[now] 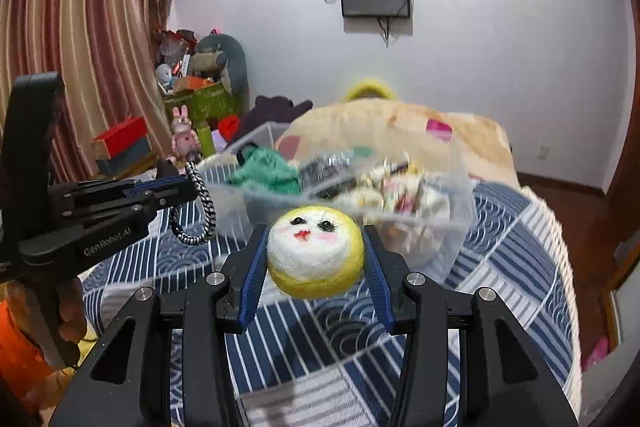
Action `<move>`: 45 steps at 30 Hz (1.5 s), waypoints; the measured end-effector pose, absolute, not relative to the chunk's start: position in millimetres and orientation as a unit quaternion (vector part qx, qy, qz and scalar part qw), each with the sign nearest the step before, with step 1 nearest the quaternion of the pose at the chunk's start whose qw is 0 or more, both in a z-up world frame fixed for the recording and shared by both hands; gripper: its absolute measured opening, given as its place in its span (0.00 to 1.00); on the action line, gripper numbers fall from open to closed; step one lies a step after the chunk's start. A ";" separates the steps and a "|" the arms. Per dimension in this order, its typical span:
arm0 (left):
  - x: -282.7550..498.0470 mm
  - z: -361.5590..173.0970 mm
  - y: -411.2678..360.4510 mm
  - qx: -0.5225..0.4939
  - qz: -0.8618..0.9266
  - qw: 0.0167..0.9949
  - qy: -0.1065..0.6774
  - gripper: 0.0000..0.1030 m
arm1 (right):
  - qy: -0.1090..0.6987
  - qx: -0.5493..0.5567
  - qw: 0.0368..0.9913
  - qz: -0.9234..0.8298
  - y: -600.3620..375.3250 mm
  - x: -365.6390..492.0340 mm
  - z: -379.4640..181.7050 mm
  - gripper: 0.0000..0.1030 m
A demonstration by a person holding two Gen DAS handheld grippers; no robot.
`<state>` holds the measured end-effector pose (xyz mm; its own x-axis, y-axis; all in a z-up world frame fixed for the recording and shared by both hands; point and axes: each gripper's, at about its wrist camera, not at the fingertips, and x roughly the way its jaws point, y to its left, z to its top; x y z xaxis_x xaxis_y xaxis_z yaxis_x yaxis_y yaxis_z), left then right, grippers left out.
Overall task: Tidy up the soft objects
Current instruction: 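Lift the felt ball and bracelet with both tools over the clear box, then lower the felt ball and bracelet into the box and open both tools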
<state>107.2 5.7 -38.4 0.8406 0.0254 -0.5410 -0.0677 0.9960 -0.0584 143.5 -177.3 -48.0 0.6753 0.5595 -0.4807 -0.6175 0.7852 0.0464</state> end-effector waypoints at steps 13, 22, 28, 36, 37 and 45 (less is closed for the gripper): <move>140.7 -12.9 22.0 -0.074 0.040 0.966 0.245 0.06 | 0.197 -0.073 0.930 0.300 -163.4 168.7 -24.1 0.41; 177.2 -34.6 20.7 -0.069 0.056 0.958 0.274 0.06 | 0.235 -0.067 0.928 0.283 -150.5 196.5 -45.4 0.41; 193.2 -54.9 20.9 -0.072 0.053 0.947 0.310 0.09 | 0.261 -0.073 0.924 0.269 -147.3 205.6 -62.7 0.41; 184.8 -59.9 13.8 -0.053 0.043 0.947 0.314 0.36 | 0.265 -0.075 0.923 0.270 -154.5 200.4 -58.6 0.45; 182.3 -59.2 13.1 -0.051 0.041 0.947 0.314 0.36 | 0.266 -0.073 0.922 0.271 -156.5 200.6 -57.9 0.45; 157.8 -45.2 12.3 -0.077 -0.002 0.948 0.309 0.48 | 0.267 -0.072 0.917 0.286 -169.1 186.3 -50.6 0.53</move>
